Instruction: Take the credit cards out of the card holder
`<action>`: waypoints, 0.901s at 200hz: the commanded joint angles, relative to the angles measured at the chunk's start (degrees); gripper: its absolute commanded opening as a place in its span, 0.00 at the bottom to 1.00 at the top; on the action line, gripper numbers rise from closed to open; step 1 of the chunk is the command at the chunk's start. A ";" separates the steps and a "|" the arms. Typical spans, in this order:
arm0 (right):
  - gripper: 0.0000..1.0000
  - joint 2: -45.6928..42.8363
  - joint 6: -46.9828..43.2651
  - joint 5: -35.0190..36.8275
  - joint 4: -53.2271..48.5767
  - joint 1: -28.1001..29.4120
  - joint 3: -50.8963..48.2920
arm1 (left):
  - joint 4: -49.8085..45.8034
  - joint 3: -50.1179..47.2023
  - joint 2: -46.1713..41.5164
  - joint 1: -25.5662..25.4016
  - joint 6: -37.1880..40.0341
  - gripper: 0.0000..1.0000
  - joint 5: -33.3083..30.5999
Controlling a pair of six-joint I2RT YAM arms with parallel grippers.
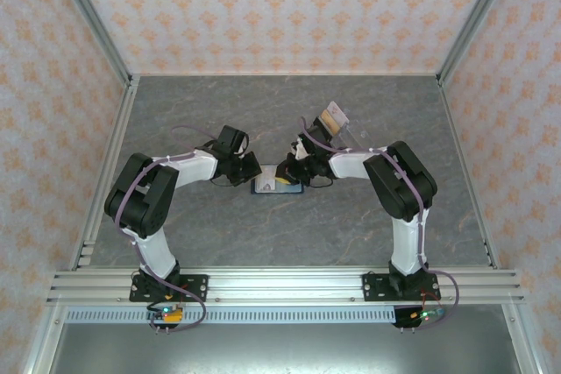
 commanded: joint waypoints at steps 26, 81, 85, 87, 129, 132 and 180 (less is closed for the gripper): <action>0.11 0.21 1.06 -1.31 4.43 -0.06 -0.17 | -2.81 -2.76 2.30 0.03 0.90 0.09 -0.46; 0.15 2.28 1.76 -1.61 5.47 -0.04 1.39 | 0.54 -4.70 2.37 0.03 0.11 0.08 4.07; 0.15 2.37 1.80 -1.52 5.53 -0.06 1.49 | 0.85 -4.97 2.31 0.03 -0.02 0.08 4.36; 0.15 2.47 1.77 -1.46 5.56 -0.06 1.61 | 0.97 -5.07 2.33 0.03 -0.06 0.08 4.49; 0.15 3.18 1.82 -0.70 5.67 0.18 3.03 | 5.35 -7.72 1.13 -0.14 -1.03 0.08 8.51; 0.15 3.20 1.71 -0.60 5.54 0.20 3.15 | 5.43 -7.82 0.96 -0.12 -1.03 0.08 8.64; 0.13 3.31 -0.15 0.60 2.68 1.08 4.47 | 6.64 -8.12 -1.30 -0.32 -0.69 0.08 10.61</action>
